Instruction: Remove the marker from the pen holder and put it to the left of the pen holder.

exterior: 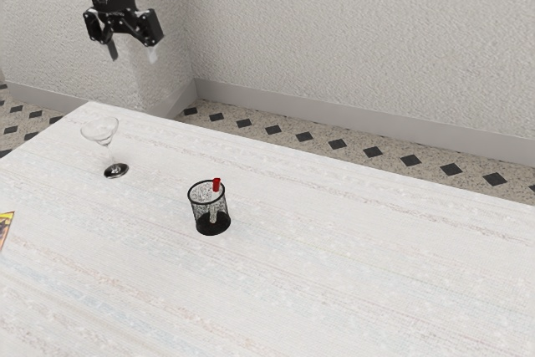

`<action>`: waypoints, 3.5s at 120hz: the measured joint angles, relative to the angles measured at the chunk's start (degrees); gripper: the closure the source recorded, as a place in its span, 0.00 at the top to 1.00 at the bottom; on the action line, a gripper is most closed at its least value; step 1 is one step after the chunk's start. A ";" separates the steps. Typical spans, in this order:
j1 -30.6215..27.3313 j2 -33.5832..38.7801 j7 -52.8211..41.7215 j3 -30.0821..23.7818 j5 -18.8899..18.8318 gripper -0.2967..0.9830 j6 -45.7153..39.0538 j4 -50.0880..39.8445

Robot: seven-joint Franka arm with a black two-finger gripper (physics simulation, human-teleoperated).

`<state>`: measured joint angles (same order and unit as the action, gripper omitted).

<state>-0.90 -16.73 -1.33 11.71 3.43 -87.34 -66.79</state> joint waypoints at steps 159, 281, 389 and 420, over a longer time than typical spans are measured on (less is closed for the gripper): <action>15.07 -11.05 -4.11 -0.12 -10.28 0.75 -29.95 -25.98; 16.46 -7.32 -6.37 2.41 -3.80 0.32 -30.03 -30.49; 16.70 12.97 0.97 8.23 -14.52 0.15 -13.40 -33.06; 15.25 5.30 10.34 15.40 -20.94 0.15 0.18 -39.10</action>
<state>14.35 -11.43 9.01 27.12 -17.52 -87.16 -105.89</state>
